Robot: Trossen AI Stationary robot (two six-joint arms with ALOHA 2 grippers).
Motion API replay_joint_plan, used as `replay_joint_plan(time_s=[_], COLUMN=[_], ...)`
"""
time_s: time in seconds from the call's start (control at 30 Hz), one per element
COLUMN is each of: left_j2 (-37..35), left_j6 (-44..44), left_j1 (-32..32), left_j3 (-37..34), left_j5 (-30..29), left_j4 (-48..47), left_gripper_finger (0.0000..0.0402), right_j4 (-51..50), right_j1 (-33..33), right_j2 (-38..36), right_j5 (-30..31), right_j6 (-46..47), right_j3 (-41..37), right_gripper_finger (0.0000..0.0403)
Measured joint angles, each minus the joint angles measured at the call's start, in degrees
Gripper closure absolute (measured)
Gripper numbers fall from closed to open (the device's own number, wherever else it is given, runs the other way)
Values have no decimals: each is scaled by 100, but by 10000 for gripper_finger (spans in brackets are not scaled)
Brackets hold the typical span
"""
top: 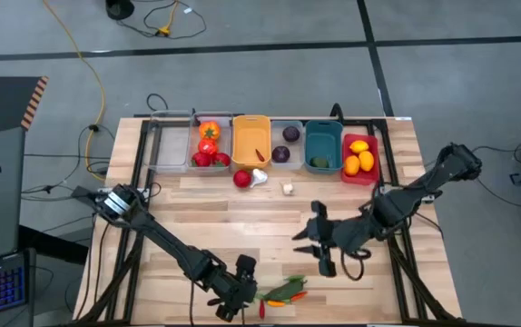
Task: Sort produce into baskets
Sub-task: Put the green chili pepper into the yellow bin
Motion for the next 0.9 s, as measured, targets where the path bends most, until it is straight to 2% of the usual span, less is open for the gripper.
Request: replay_joint_plan(time_s=[0.27,0.57,0.67,0.9], left_j2=[426,451,451,451], left_j6=[-24,-4,-2,44], left_j1=[-4,-6,-6,-6], left_j3=[0,2,7,7], left_j5=[127,71,68,60], left_j4=[134,110,93,75], left_gripper_finger=[84,85,101,168], right_j4=[120,300,291,303], right_j1=[307,409,440,520], right_j2=[592,1128,1275,1531], right_j5=[9,20,20,-13], right_j6=[165,379,503,508], right_j3=[0,0,0,0], right_gripper_finger=[247,247,247,247])
